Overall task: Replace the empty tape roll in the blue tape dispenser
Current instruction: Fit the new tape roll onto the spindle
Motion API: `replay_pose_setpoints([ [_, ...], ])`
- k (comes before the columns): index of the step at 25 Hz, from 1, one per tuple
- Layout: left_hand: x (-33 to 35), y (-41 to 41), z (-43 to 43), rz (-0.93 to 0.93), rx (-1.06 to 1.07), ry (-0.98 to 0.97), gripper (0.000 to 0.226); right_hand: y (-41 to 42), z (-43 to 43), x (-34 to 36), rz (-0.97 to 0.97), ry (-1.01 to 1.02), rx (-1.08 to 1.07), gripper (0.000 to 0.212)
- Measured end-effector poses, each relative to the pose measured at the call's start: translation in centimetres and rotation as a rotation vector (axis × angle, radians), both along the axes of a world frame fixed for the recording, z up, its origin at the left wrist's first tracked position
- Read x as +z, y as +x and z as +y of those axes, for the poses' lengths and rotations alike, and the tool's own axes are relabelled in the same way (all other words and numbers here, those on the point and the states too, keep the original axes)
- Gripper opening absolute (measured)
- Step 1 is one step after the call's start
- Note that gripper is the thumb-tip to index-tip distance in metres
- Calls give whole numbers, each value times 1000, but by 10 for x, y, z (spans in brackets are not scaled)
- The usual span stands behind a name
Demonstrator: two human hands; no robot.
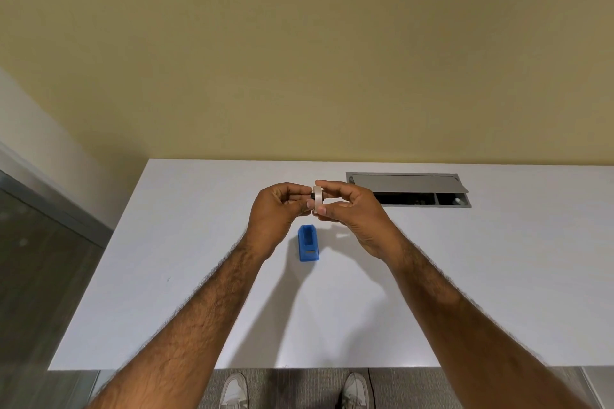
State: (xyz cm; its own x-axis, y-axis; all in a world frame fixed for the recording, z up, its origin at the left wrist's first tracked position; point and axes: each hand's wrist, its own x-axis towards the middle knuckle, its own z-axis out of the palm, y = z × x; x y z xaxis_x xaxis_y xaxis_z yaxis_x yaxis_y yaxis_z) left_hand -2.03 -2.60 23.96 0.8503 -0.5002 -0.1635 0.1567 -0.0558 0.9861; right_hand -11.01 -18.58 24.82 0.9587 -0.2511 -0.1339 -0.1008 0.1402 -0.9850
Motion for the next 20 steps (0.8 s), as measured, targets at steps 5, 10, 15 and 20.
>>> replay_pose_setpoints([
  [5, 2, 1, 1, 4, -9, 4, 16, 1, 2, 2, -9, 14, -9, 49],
  [10, 2, -1, 2, 4, -4, -4, 16, 2, 2, 3, -4, 31, -8, 47],
  [15, -1, -2, 5, -15, -1, -2, 17, 3, 3, 1, 8, 58, 11, 46],
  [20, -3, -1, 9, 12, 19, -42, 18, 3, 0, 1, 13, 60, 68, 50],
])
